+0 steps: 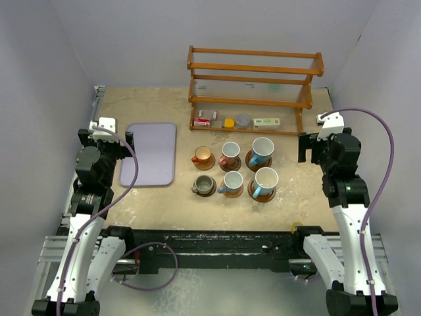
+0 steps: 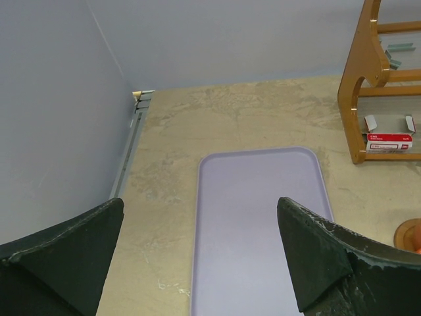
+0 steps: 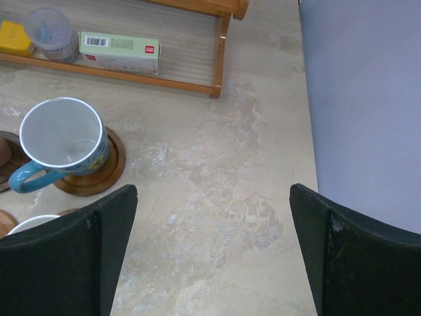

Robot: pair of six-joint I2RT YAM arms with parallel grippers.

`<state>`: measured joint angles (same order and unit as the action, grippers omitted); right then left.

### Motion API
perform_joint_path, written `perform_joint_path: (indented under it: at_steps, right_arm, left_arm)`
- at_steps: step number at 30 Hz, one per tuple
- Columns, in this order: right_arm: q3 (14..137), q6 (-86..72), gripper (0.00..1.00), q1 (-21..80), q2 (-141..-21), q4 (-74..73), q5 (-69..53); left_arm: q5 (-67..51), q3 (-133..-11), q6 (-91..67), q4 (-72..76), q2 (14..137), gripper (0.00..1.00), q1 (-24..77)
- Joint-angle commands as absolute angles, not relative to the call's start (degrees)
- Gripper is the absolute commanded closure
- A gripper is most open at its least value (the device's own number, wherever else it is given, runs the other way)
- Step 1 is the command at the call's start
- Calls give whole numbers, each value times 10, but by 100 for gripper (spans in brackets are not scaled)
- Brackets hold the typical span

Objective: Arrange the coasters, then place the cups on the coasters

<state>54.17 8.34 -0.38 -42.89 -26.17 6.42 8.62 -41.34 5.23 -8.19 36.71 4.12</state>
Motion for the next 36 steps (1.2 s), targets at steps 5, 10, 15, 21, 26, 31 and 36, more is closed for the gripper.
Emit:
perform_joint_path:
  at_steps: [5, 10, 15, 21, 26, 31, 36]
  right_arm:
    - [533, 97, 0, -5, -398, -231, 58]
    - [532, 97, 0, -5, -399, -232, 55]
    - [531, 103, 0, -4, -395, -235, 42]
    - [530, 105, 0, -5, -391, -235, 46]
    - [528, 106, 0, -5, -387, -234, 44]
    - [528, 107, 0, -5, -385, -236, 38]
    - [528, 108, 0, -5, -383, -236, 35]
  left_arm:
    - [77, -409, 60, -62, 361, 4, 23]
    - [60, -402, 52, -55, 359, 3, 3]
    - [38, -403, 48, -61, 360, 3, -7]
    - [26, -402, 49, -62, 360, 3, -9]
    - [20, -403, 52, -63, 359, 3, -11]
    - [45, -413, 39, -66, 359, 4, -11]
    - [53, -417, 35, -68, 360, 4, -11]
